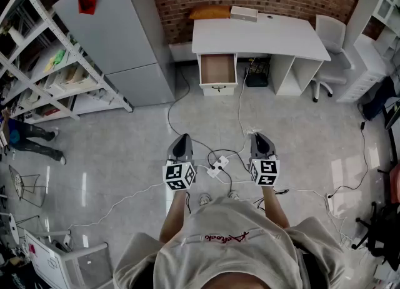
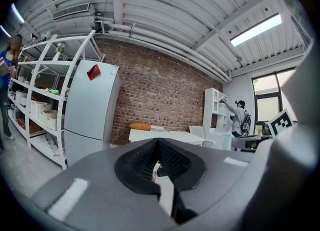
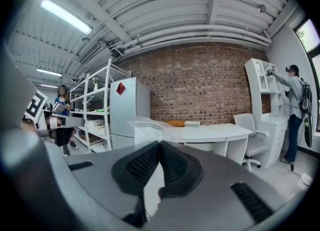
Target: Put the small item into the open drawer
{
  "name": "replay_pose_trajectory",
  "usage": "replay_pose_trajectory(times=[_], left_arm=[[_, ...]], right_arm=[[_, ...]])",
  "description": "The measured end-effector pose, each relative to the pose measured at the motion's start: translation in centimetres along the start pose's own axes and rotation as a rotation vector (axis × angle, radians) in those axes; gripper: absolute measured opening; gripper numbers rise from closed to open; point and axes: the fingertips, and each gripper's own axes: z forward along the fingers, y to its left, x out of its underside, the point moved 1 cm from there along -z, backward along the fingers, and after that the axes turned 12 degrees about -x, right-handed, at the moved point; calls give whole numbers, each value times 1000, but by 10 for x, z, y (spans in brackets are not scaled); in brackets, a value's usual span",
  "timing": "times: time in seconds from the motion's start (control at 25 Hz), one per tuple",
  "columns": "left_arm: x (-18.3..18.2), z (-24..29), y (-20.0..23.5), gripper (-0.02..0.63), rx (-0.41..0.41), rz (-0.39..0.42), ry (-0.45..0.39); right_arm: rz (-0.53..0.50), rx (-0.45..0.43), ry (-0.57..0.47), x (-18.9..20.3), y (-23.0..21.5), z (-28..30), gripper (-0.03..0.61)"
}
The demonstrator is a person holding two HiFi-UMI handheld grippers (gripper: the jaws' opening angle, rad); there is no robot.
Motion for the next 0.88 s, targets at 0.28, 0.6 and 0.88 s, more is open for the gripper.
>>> replay_pose_trajectory(times=[0.28,0.6,0.88], left_arm=[[4,8,-7,8,-6,-3,7],[8,20,-27,8,-15,0,11],[10,28,-45,8,-42,-5,17]], right_arm=[[2,-6,15,6,-11,4,12],[9,-25,-5,4,-33,7,12],[-3,-64,9,5,-52,13,12]])
